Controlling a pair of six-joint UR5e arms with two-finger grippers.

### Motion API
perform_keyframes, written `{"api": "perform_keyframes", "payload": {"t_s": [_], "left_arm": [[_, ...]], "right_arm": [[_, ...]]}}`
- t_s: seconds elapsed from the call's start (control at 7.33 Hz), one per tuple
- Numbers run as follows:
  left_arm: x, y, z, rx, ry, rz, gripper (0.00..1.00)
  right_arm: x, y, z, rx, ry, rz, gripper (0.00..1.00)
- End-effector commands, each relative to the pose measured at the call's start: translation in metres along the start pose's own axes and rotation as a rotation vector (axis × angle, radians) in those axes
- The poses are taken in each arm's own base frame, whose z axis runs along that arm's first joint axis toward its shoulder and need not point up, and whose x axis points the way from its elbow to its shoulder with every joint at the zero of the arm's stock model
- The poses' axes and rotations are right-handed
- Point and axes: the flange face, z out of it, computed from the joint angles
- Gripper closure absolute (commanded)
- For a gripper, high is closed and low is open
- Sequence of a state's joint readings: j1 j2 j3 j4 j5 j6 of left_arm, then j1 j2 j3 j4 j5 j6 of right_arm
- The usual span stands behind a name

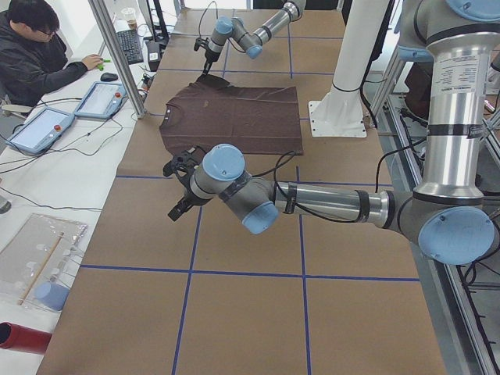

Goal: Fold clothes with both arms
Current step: 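Grasp the sleeve with the right gripper and fold it inward across the chest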

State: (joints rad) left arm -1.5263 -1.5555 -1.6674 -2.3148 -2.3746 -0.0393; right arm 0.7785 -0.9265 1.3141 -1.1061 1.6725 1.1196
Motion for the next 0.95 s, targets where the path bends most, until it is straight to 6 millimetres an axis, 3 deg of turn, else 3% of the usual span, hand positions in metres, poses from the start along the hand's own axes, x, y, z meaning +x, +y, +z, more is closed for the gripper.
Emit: {"api": "perform_keyframes", "payload": {"t_s": [0.0,0.27,0.41,0.55,0.68,0.82], "left_arm": [[0.000,0.000,0.000,0.000,0.000,-0.001,0.00],[0.000,0.000,0.000,0.000,0.000,-0.001,0.00],[0.000,0.000,0.000,0.001,0.000,0.001,0.00],[0.000,0.000,0.000,0.001,0.000,0.001,0.00],[0.002,-0.002,-0.002,0.004,0.000,0.004,0.00],[0.003,-0.003,-0.003,0.007,0.000,0.009,0.00]], "right_arm": [[-0.071,0.022,-0.005,0.032,0.031,0.041,1.00],[-0.104,0.029,0.017,0.054,0.070,0.051,1.00],[-0.107,0.034,0.018,0.056,0.067,0.043,1.00],[-0.110,0.039,0.018,0.055,0.062,0.035,0.47],[-0.116,0.045,0.018,0.076,0.062,0.019,0.01],[-0.117,0.042,0.016,0.076,0.057,0.008,0.00]]}}
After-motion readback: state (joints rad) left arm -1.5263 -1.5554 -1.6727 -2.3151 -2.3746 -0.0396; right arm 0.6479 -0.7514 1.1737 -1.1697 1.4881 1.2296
